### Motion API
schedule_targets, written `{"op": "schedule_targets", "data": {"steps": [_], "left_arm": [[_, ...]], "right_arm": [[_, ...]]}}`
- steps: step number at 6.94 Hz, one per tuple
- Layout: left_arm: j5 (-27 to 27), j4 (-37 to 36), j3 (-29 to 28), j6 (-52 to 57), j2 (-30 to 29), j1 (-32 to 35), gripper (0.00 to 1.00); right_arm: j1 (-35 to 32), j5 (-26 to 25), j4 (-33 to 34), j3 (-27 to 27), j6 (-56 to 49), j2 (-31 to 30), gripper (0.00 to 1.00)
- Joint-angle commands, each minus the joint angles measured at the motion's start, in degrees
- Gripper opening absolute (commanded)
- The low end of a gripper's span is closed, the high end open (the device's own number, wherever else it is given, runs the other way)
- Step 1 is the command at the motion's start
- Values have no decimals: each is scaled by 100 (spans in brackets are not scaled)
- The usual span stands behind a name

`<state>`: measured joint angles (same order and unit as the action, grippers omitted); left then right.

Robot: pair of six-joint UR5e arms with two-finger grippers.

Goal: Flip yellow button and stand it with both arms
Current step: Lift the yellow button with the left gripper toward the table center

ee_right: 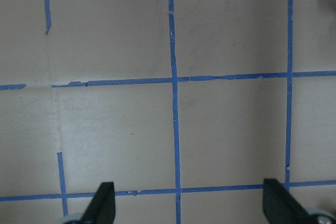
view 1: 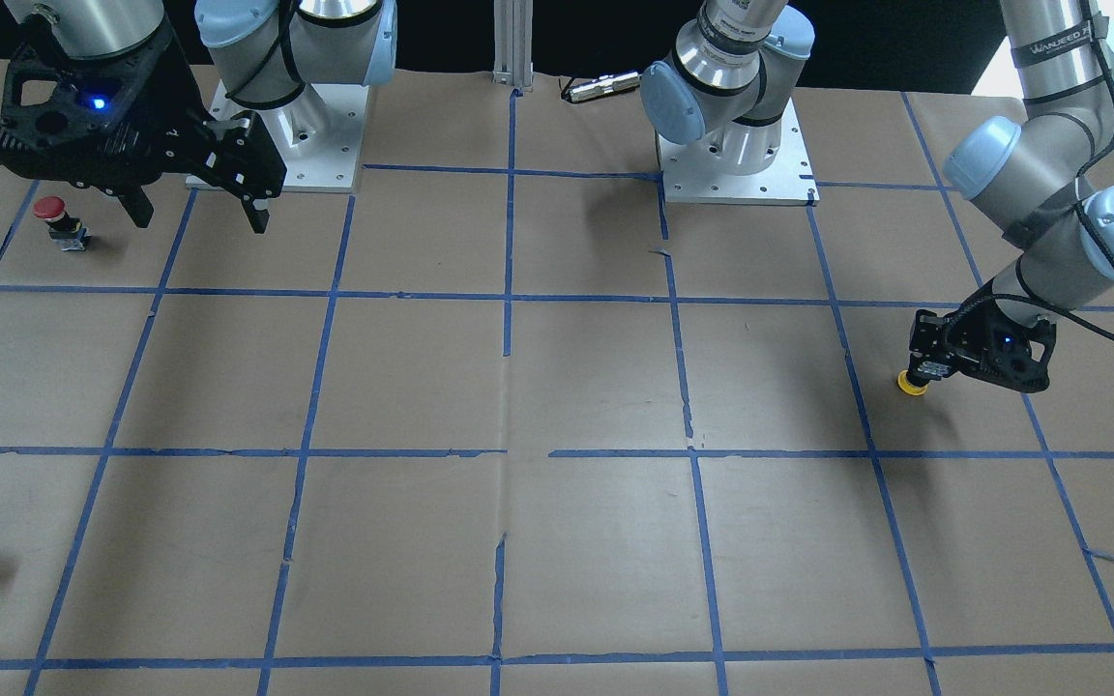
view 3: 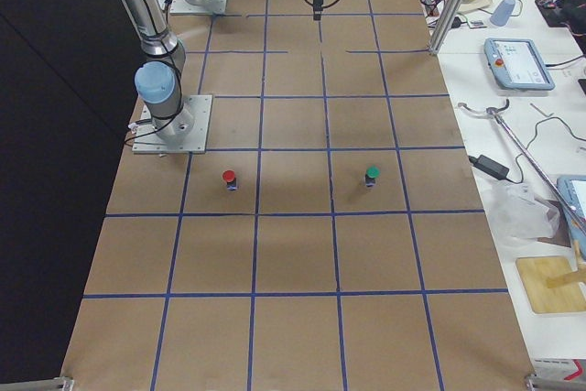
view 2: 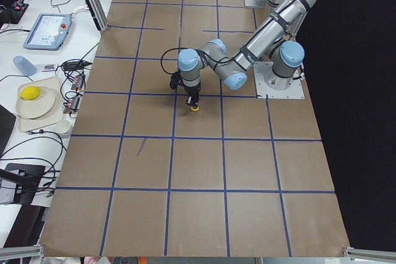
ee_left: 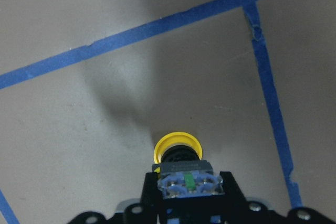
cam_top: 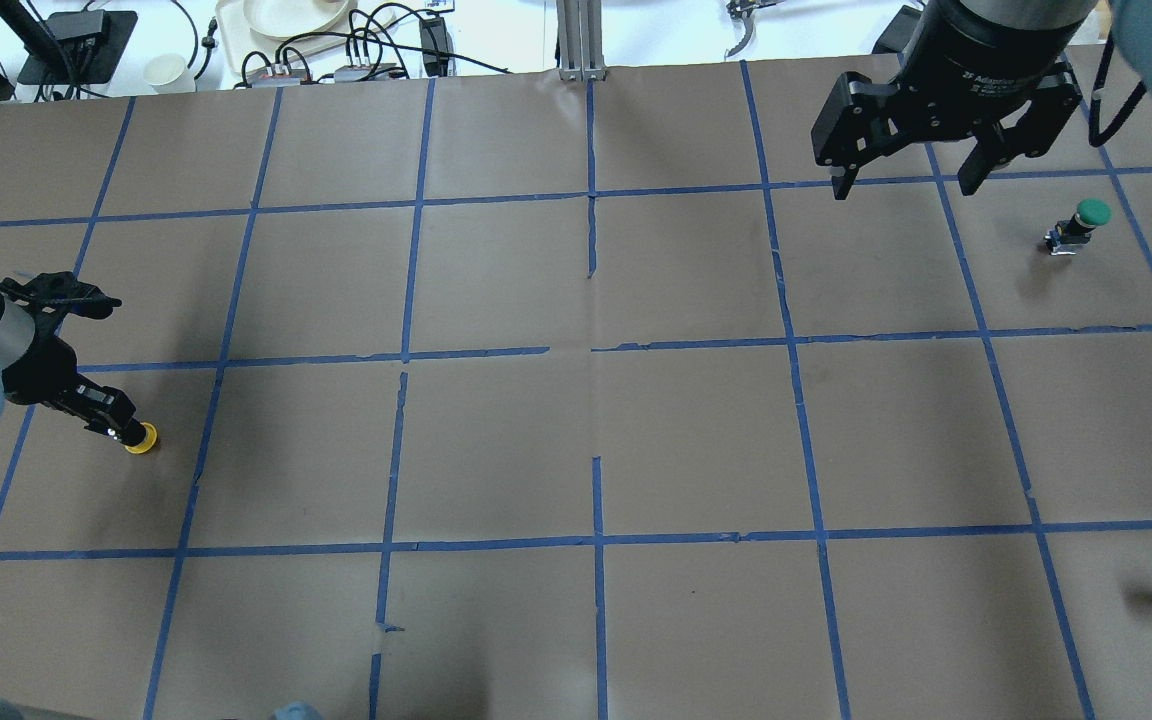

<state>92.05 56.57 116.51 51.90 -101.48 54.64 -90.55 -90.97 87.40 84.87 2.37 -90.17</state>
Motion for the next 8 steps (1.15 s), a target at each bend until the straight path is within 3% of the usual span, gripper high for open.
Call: {"op": "schedule_targets", "data": {"steps": [1,3,4,5,8], "left_arm": [[-562,754,-267,-537,442,273,14],[-1116,1634,-645,-1004,743,1175,14],[-1650,2177,-769,-1250,761,1528,13],[-2577,2313,-788,-1583,753,1836,13],[-5451,2717,-709,-2069,831,2392,13]], "right_arm": [[46,-18,58,12,18,0,99],[108,-9,58,12,1,9,99],[152,-9,49,29,-17,9,99],[291,0,75,38,-26,35,99],[1152,640,-370,12,-157,0,99]]}}
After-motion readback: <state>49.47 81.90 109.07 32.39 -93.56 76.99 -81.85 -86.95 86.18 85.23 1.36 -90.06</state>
